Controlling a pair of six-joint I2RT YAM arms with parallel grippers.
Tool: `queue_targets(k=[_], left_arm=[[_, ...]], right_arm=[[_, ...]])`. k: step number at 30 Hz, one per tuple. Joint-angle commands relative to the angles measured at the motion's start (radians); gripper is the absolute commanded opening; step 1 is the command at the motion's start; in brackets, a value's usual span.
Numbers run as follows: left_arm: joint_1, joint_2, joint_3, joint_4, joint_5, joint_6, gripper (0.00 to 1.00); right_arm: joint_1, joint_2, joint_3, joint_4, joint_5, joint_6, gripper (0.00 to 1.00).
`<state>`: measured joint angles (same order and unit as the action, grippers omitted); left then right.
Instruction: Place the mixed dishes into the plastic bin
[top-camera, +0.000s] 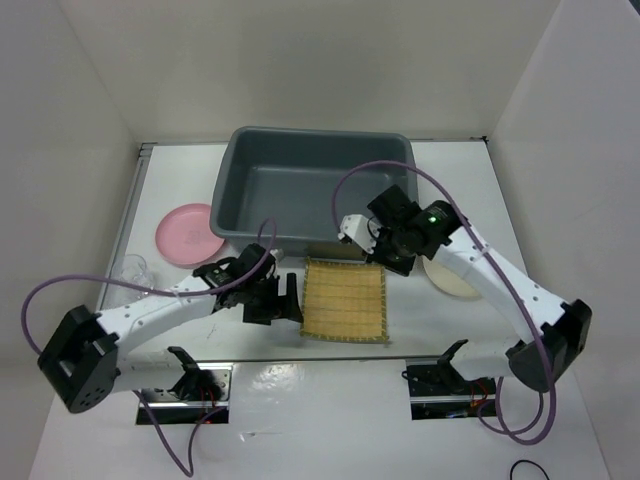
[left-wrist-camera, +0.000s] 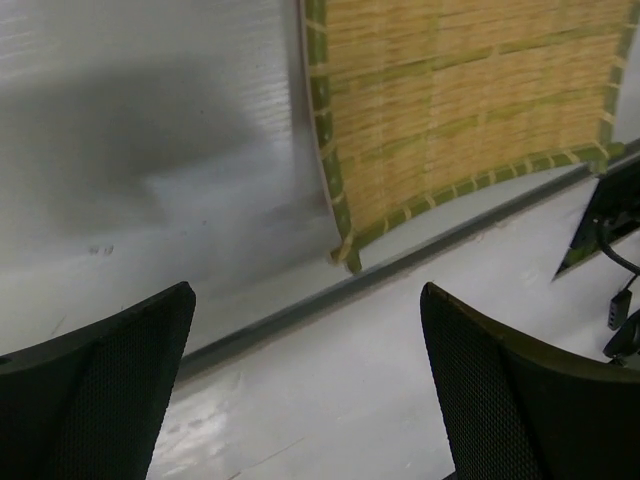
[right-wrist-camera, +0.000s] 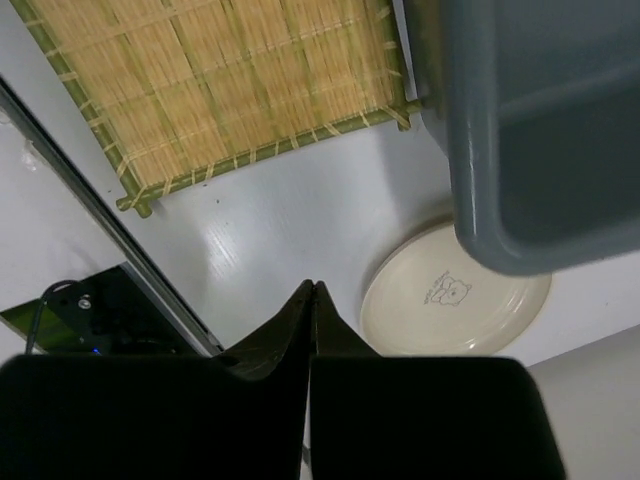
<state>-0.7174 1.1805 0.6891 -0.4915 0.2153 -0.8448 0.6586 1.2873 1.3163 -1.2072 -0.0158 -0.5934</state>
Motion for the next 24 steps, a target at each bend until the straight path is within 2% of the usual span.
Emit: queue_targets(k=[1, 7, 11, 15, 19, 24], left_arm=[[-0.013, 0.097, -0.014, 0.143, 0.050, -0.020, 1.00], [-0.013, 0.270, -0.005, 0.270, 0.113, -0.031, 1.00], [-0.013, 0.323, -0.005, 0.353, 0.157, -0.031, 1.00], [-0.013, 0.347, -0.037, 0.471, 0.190, -0.043, 1.00], [-0.013, 0.376, -0.046, 0.531, 0.190, -0.063, 1.00], [-0.013, 0.498, -0.117, 0.714, 0.248, -0.118, 1.00]], right_arm=[[0.058, 0.081, -0.002, 0.044, 0.113, -0.023, 0.00], [0.058, 0.165, -0.002, 0.167, 0.169, -0.043, 0.00], [0.058, 0.208, -0.012, 0.238, 0.219, -0.092, 0.00], [-0.017, 0.273, -0.003, 0.322, 0.231, -0.137, 0.00], [-0.050, 0.319, 0.046, 0.357, 0.218, -0.137, 0.00], [-0.059, 0.319, 0.081, 0.376, 0.218, -0.126, 0.00]])
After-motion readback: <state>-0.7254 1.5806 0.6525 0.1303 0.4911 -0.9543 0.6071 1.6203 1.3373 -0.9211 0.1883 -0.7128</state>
